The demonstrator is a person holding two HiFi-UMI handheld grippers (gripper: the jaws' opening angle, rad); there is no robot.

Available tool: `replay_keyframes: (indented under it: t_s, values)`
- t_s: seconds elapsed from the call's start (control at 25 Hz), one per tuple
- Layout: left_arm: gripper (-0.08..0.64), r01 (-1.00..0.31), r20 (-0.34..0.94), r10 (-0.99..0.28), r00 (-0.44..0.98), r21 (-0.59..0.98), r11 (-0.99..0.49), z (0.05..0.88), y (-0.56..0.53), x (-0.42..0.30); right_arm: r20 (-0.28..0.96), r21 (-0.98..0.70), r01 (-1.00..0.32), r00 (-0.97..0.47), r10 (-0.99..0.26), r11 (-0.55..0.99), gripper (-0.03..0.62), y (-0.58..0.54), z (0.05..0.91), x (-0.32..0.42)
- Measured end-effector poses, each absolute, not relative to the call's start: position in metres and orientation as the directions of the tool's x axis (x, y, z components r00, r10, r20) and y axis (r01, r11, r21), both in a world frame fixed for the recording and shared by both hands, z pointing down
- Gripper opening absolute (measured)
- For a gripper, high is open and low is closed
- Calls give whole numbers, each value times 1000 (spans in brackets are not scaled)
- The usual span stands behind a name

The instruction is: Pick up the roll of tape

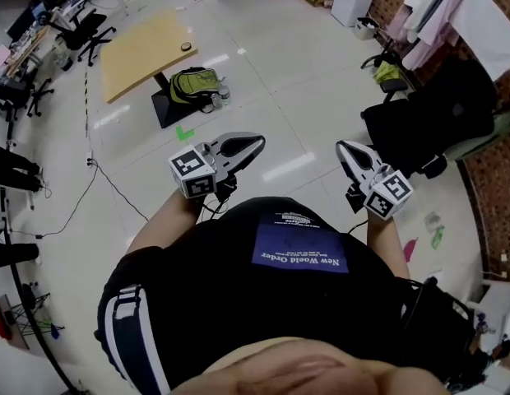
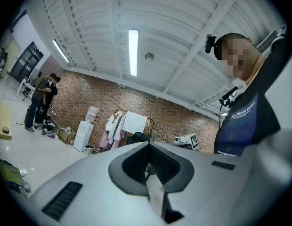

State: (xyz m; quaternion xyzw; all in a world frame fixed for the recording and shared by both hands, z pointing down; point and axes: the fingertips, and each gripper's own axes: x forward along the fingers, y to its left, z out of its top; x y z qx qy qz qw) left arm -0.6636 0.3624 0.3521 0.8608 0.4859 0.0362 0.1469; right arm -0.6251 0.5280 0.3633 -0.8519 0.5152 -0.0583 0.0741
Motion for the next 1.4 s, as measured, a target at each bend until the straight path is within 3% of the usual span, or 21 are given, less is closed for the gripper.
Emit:
replay_keyframes:
  t_s: [0.52, 0.72, 1.12, 1.4]
  values:
    - [6, 790, -80, 811, 580, 299, -535, 334, 406, -496, 32, -149, -923, 355, -935, -355, -15, 552, 348, -434]
    - [6, 819, -146, 828, 542, 315, -480, 335, 381, -429, 45, -142, -919, 364, -930, -367, -15, 522, 352, -367]
    - [6, 872, -123, 880, 460, 249, -421, 324, 258, -275, 26, -140, -870, 474, -880, -472, -15, 412, 323, -224]
    - [6, 852, -110, 869, 482, 292, -436, 342, 242, -175, 86, -171, -886, 423, -902, -432, -14, 384, 353, -134]
